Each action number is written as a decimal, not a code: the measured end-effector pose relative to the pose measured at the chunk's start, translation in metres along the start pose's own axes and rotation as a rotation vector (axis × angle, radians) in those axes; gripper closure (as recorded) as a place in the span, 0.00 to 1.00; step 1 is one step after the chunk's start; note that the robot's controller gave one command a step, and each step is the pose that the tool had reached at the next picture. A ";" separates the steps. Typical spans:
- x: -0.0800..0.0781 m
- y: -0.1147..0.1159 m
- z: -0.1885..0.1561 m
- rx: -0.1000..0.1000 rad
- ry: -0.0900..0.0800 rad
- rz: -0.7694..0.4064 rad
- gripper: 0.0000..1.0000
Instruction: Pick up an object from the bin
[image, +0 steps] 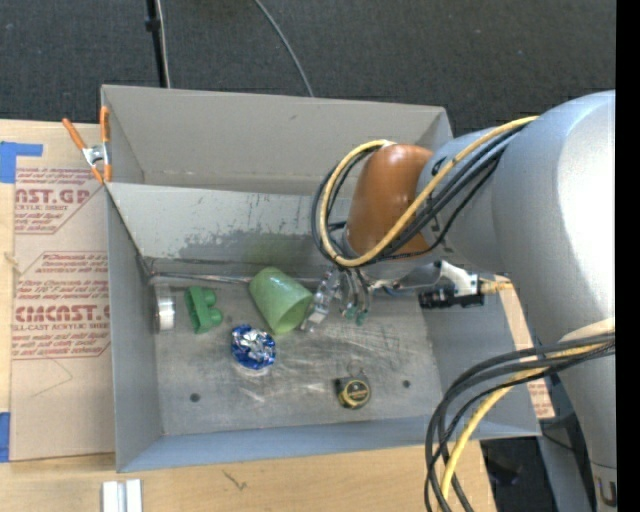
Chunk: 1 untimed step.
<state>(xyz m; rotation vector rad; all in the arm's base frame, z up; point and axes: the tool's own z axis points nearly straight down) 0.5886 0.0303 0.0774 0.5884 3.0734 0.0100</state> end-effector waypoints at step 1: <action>0.003 -0.009 -0.129 0.004 0.003 -0.072 1.00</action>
Offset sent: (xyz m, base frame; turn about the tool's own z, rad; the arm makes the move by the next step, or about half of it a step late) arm -0.0095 -0.0096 0.1245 -0.0697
